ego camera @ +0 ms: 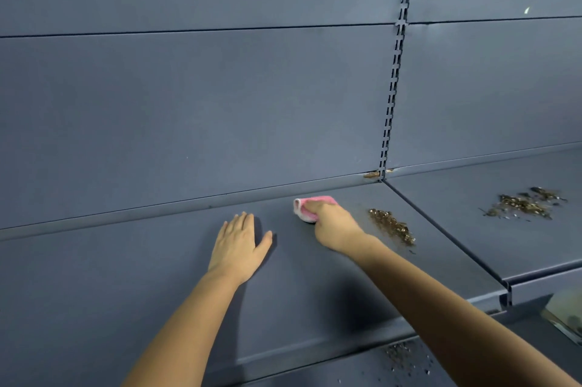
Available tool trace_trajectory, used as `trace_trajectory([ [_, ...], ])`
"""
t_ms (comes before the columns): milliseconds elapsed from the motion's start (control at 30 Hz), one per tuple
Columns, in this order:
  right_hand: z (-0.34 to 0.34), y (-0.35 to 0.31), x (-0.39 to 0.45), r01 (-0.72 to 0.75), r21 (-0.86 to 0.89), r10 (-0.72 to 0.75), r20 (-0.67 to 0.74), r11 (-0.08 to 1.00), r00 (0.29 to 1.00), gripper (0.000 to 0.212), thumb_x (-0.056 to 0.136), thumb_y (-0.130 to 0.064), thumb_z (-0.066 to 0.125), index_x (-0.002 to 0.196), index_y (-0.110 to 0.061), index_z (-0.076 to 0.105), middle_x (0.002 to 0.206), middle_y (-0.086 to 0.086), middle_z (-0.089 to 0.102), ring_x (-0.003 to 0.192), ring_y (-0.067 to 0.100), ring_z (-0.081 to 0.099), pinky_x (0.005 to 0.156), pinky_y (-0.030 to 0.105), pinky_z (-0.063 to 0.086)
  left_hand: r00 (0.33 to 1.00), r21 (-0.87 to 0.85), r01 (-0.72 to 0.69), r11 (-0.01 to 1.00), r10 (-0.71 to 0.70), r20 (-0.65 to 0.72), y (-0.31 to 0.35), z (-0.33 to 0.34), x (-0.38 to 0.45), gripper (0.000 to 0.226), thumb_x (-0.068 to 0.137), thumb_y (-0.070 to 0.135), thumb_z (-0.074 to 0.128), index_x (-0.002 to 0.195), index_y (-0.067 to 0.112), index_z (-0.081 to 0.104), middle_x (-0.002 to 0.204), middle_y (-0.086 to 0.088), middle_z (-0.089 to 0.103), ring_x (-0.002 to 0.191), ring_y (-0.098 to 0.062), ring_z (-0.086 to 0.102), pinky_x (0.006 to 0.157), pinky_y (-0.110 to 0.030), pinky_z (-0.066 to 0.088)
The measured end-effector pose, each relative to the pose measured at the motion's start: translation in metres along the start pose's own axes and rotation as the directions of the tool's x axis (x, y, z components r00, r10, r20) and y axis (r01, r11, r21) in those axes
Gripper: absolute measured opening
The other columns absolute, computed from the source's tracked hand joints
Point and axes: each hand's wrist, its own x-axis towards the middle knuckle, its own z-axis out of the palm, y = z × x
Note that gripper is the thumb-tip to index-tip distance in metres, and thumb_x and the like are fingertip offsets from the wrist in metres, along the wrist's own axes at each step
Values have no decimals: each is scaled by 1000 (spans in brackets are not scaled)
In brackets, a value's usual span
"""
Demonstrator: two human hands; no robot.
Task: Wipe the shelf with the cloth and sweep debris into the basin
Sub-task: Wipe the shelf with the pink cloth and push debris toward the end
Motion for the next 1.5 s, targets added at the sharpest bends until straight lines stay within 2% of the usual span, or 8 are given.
trace_trajectory([
  [200,17,-36,13,-102,-225,147,196,969,970,37,82,13,40,102,-13,56,108,10,56,106,22,56,82,25,46,1000,11,-8,1000,7,12,-1,0,0,61,101,41,28,151,8,17,160,-6,16,150,-17,10,123,-31,6],
  [400,-11,9,-14,-266,-45,268,38,963,963,49,89,4,37,133,-14,47,144,9,42,134,24,40,106,30,33,999,2,-45,999,45,26,-3,0,0,61,101,41,26,151,9,16,160,-6,14,150,-17,9,123,-32,4],
  [800,26,-47,-7,-201,-185,243,241,962,940,36,39,-10,26,67,-30,36,90,-9,31,86,20,26,90,20,19,993,32,-114,993,114,6,-4,-1,0,59,100,43,27,148,8,25,158,-8,22,149,-20,15,123,-34,9],
  [867,40,-42,12,-316,-186,355,240,930,904,24,50,0,30,55,-23,28,84,-10,34,82,25,33,59,13,33,994,30,-112,993,111,3,-3,-1,-1,59,100,43,27,148,8,25,158,-8,22,149,-19,15,122,-34,9],
  [933,32,-35,14,-319,-228,367,215,920,905,30,67,10,36,68,-15,53,92,-9,54,101,32,54,81,24,49,994,26,-108,994,107,5,-3,-1,-1,58,101,41,27,149,8,23,159,-7,19,149,-19,13,123,-33,7],
  [1100,-1,10,-38,-234,-68,234,0,970,972,42,89,3,37,129,-8,48,126,-4,43,128,15,41,93,17,25,997,35,-83,996,83,12,-2,-1,-1,57,101,40,26,149,9,22,159,-6,17,150,-18,10,123,-33,5],
  [1300,-23,13,-42,-169,-34,170,26,985,985,32,91,-4,38,98,-34,40,113,-5,46,108,-1,27,86,15,26,996,86,-84,993,83,18,0,-5,-4,57,101,40,26,148,9,25,159,-7,18,150,-18,10,123,-34,4],
  [1500,3,-46,-63,33,-48,-27,104,998,994,37,78,2,31,98,-5,62,103,18,57,94,31,52,77,30,45,999,40,-53,998,54,-8,23,-7,9,53,101,36,28,146,6,28,158,-10,22,149,-20,14,123,-35,8],
])
